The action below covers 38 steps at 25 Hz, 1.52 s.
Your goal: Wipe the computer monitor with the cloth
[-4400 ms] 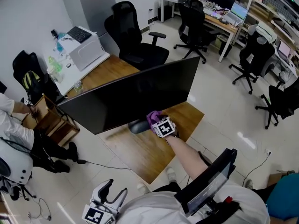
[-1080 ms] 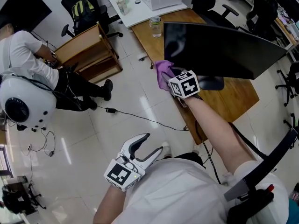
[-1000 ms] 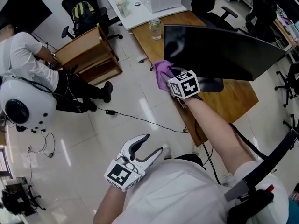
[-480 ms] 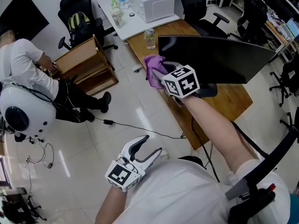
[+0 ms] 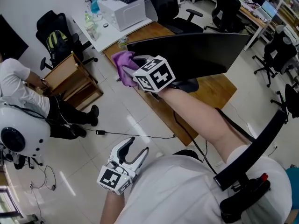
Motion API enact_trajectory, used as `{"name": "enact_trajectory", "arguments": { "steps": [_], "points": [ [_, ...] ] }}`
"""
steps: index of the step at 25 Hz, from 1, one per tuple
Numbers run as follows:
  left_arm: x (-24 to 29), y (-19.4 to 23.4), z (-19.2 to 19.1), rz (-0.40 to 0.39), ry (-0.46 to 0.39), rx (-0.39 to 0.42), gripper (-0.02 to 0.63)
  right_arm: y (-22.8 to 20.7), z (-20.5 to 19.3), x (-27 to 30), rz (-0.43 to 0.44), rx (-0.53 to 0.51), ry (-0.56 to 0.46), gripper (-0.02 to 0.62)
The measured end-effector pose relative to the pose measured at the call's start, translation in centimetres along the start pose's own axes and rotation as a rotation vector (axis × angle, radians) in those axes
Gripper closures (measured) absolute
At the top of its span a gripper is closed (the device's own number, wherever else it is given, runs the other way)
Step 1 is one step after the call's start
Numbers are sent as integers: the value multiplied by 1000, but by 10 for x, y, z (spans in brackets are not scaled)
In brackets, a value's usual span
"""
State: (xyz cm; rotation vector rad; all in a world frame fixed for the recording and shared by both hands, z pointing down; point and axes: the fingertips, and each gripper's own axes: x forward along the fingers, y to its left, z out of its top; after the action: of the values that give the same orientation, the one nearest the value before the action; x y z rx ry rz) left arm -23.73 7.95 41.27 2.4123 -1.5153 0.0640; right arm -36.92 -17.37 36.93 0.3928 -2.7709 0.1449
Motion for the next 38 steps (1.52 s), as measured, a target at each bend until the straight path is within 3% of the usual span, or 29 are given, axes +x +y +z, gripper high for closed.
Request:
{"name": "enact_trajectory", "arguments": {
  "steps": [10, 19, 29, 34, 38],
  "points": [
    [11, -2, 10, -25, -5, 19, 342, 1, 38, -15, 2, -24, -47, 465],
    [22, -16, 12, -41, -3, 35, 342, -5, 44, -33, 18, -36, -67, 465],
    [48, -25, 10, -101, 14, 29, 342, -50, 42, -78, -26, -18, -79, 465],
    [62, -11, 30, -103, -10, 51, 342, -24, 52, -86, 88, -51, -126, 465],
    [73, -19, 35, -84, -3, 58, 342, 8, 40, -125, 187, -88, -160, 465]
  ]
}}
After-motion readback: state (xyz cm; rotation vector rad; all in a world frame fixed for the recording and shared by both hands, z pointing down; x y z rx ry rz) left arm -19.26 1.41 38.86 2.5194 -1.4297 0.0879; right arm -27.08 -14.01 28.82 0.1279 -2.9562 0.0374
